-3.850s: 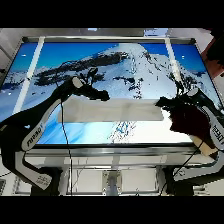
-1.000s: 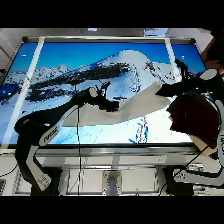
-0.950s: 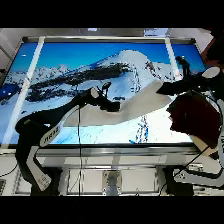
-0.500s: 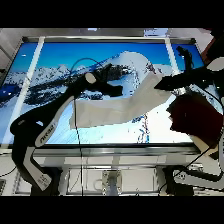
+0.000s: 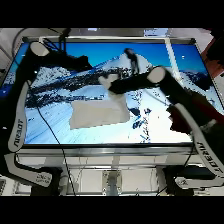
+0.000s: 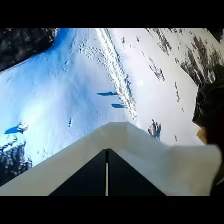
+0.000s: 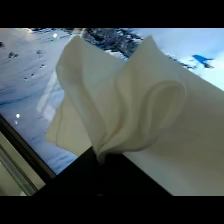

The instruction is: Fold the shirts.

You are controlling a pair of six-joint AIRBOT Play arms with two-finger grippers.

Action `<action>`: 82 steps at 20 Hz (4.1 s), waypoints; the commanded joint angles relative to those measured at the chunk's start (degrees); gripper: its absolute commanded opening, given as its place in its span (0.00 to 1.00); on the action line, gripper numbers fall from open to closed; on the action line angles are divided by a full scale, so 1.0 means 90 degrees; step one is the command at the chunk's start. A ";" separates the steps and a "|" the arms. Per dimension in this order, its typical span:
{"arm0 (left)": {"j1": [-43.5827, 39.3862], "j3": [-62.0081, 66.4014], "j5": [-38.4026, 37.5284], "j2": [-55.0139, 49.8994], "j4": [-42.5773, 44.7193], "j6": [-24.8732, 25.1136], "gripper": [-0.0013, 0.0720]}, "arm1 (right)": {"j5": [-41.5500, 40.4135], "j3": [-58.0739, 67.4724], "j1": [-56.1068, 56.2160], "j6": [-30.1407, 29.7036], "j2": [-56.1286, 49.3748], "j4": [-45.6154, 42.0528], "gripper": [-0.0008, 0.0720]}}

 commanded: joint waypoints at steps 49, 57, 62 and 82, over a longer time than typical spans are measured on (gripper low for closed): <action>0.0580 0.0041 -0.0729 0.0291 0.0228 0.0539 0.03 | 0.1481 -0.0500 -0.0826 -0.0697 -0.2880 0.2890 0.06; 0.0583 0.0041 -0.0726 0.0289 0.0284 0.0537 0.03 | 0.2064 -0.0503 -0.2407 -0.0775 -0.1353 0.2370 0.06; 0.0583 0.0041 -0.0799 0.0291 0.0282 0.0534 0.03 | 0.2948 -0.0503 -0.4758 0.0214 0.0316 0.1275 0.06; 0.0571 0.0041 -0.1039 0.0291 0.0148 0.0345 0.03 | 0.4724 -0.0969 -1.1222 0.0483 0.2866 -0.1962 0.49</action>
